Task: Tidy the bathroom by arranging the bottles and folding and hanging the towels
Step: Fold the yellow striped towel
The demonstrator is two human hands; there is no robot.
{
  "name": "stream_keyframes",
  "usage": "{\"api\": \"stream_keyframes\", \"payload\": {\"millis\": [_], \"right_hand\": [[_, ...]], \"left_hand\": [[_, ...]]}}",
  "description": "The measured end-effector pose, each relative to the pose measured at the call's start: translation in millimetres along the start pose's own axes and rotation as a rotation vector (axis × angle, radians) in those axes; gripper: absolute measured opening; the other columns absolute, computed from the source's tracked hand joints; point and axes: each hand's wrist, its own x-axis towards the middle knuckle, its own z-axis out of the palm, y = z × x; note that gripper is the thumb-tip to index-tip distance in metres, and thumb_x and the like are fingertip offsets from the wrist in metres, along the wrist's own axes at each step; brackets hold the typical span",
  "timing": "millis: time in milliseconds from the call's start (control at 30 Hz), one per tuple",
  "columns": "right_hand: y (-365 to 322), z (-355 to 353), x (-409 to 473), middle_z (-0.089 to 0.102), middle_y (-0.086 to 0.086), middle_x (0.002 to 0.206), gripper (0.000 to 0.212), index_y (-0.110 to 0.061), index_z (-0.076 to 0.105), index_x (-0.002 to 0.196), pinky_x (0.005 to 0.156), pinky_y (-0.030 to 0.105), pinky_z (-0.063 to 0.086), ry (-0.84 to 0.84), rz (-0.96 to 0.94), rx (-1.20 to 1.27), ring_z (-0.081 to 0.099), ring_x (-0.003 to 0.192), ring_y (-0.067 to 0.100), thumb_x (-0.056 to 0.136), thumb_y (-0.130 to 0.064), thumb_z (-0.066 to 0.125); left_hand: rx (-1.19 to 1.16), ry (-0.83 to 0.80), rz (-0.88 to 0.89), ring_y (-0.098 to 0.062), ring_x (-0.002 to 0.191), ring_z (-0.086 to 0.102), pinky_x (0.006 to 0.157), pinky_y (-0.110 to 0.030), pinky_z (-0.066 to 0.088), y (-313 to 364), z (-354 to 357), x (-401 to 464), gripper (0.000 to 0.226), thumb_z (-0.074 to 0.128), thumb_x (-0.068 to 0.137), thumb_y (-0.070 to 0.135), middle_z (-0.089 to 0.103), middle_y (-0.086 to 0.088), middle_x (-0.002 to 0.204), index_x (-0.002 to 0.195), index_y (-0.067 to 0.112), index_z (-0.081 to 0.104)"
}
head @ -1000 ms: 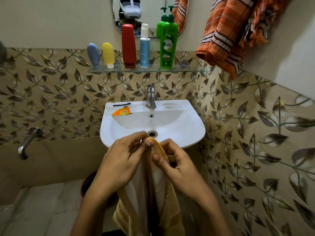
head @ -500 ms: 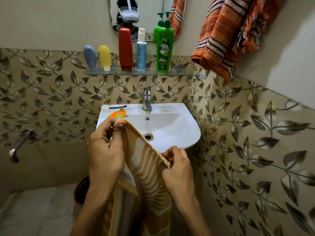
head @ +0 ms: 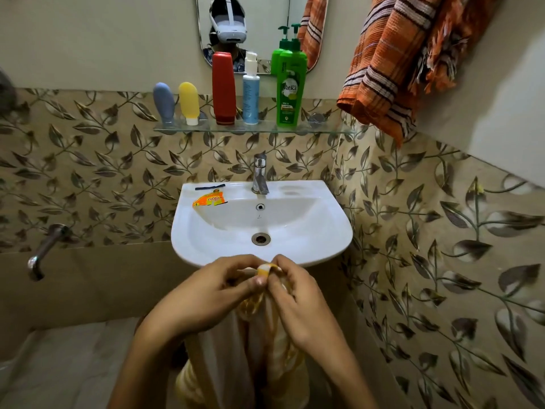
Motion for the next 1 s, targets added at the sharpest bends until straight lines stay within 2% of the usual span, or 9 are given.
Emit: {"api": "stream_keyframes", "payload": {"millis": [133, 300, 400, 467, 667, 767, 867, 933, 1000], "right_hand": [[-0.3, -1.1, 1.2, 0.047, 0.009, 0.064, 0.035, -0.009, 0.044, 0.072, 0.061, 0.044, 0.041, 0.138, 0.006, 0.056, 0.042, 0.060, 0.018, 0.079, -0.043, 0.048], [4.3, 2.6, -0.2, 0.047, -0.002, 0.060, 0.034, -0.013, 0.048, 0.072, 0.057, 0.037, 0.040, 0.156, -0.021, 0.102, 0.042, 0.058, 0.006, 0.079, -0.046, 0.055], [11.9, -0.9, 2.8, 0.057, -0.007, 0.078, 0.010, -0.025, 0.054, 0.082, 0.059, 0.029, 0.045, 0.147, -0.049, 0.091, 0.053, 0.066, 0.006, 0.086, -0.022, 0.063], [20.1, -6.2, 4.9, 0.058, -0.007, 0.084, 0.018, -0.027, 0.054, 0.082, 0.060, 0.020, 0.046, 0.158, -0.028, 0.041, 0.055, 0.069, 0.005, 0.085, -0.013, 0.065], [32.3, -12.6, 3.5, 0.057, -0.007, 0.064, 0.017, -0.019, 0.055, 0.074, 0.055, 0.014, 0.038, 0.135, 0.073, -0.055, 0.051, 0.058, 0.001, 0.089, -0.017, 0.062], [29.2, -10.5, 1.0, 0.046, -0.010, 0.050, 0.035, -0.026, 0.043, 0.062, 0.048, 0.018, 0.028, 0.141, 0.004, -0.125, 0.039, 0.049, 0.004, 0.093, -0.041, 0.048], [25.4, -5.2, -0.5, 0.047, -0.012, 0.052, 0.037, -0.029, 0.040, 0.062, 0.050, 0.024, 0.027, 0.086, -0.048, -0.129, 0.038, 0.049, 0.004, 0.094, -0.045, 0.045], [19.7, -2.5, -0.6, 0.050, -0.012, 0.056, 0.031, -0.031, 0.046, 0.067, 0.052, 0.029, 0.035, 0.040, -0.108, -0.096, 0.045, 0.053, 0.002, 0.095, -0.045, 0.045], [15.6, -2.2, 0.6, 0.059, -0.015, 0.064, 0.025, -0.034, 0.053, 0.074, 0.057, 0.031, 0.044, 0.033, -0.165, -0.041, 0.056, 0.061, 0.001, 0.094, -0.046, 0.046]], "left_hand": [[-0.018, -0.048, 0.032, -0.020, 0.092, 0.066, 0.085, -0.043, 0.049, 2.7, -0.7, -5.5, 0.036, 0.062, 0.078, 0.051, 0.072, 0.000, 0.092, 0.096, 0.022, 0.070], [0.257, 0.200, 0.058, -0.017, 0.075, 0.060, 0.075, -0.047, 0.049, 4.0, 6.2, -1.6, 0.023, 0.050, 0.088, 0.045, 0.065, -0.001, 0.075, 0.086, 0.029, 0.065], [0.060, 0.381, 0.092, -0.011, 0.075, 0.061, 0.071, -0.033, 0.051, 7.6, 8.5, -0.8, 0.020, 0.046, 0.080, 0.044, 0.067, 0.005, 0.079, 0.085, 0.038, 0.064], [-0.107, 0.520, 0.162, -0.001, 0.065, 0.055, 0.059, -0.015, 0.044, 12.5, 7.8, 0.1, 0.016, 0.048, 0.084, 0.034, 0.064, 0.012, 0.073, 0.081, 0.038, 0.064], [-0.245, 0.700, 0.130, -0.010, 0.058, 0.050, 0.057, -0.028, 0.041, 6.4, 5.9, 4.3, 0.016, 0.054, 0.093, 0.020, 0.059, 0.000, 0.065, 0.090, 0.033, 0.063], [-0.137, 0.549, -0.021, -0.003, 0.042, 0.035, 0.054, -0.029, 0.034, -2.7, 3.7, 3.5, 0.047, 0.059, 0.086, 0.013, 0.038, 0.011, 0.045, 0.120, 0.042, 0.048], [0.028, 0.254, -0.025, -0.002, 0.047, 0.037, 0.061, -0.027, 0.036, -3.8, 3.9, 1.1, 0.082, 0.072, 0.077, 0.017, 0.041, 0.015, 0.047, 0.134, 0.055, 0.027], [0.124, 0.130, 0.015, -0.003, 0.051, 0.040, 0.060, -0.023, 0.036, 1.0, 8.0, 2.3, 0.073, 0.073, 0.076, 0.023, 0.046, 0.017, 0.052, 0.131, 0.054, 0.035], [0.213, 0.077, 0.040, -0.004, 0.056, 0.043, 0.060, -0.025, 0.036, 4.2, 12.0, 5.0, 0.037, 0.069, 0.079, 0.027, 0.048, 0.013, 0.058, 0.109, 0.045, 0.056]]}}
